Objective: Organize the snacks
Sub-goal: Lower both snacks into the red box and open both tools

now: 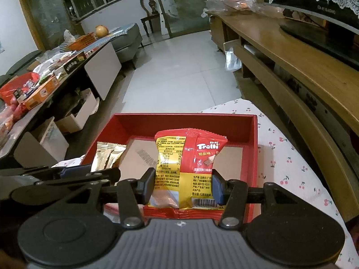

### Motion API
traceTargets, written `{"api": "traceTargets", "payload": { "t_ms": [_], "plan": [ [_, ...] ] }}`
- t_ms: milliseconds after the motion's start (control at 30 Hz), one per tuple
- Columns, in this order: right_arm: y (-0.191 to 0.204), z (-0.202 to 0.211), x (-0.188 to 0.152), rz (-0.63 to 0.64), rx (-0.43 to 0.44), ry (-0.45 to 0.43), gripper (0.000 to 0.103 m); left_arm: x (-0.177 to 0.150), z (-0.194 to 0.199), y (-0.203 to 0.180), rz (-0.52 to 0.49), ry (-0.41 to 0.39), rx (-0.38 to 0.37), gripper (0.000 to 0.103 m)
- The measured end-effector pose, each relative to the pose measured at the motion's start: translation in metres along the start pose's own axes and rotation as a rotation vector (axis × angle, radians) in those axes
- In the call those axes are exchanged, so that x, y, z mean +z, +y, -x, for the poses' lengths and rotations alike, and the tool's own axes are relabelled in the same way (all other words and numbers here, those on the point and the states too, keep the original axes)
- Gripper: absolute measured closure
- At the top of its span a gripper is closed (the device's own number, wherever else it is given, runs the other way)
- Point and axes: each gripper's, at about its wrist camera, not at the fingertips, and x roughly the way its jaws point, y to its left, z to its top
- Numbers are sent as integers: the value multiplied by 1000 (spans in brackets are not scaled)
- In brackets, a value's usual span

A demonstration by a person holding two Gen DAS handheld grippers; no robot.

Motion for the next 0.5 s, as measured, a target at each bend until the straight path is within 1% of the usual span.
{"api": "traceTargets", "payload": {
  "t_ms": [233, 500],
  "plan": [
    [-7, -22, 5, 4, -20, 13, 46, 5, -23, -4, 2, 16, 7, 57],
    [-10, -46, 3, 25, -41, 38, 46, 0, -46, -5, 4, 52, 25, 57]
  ]
}}
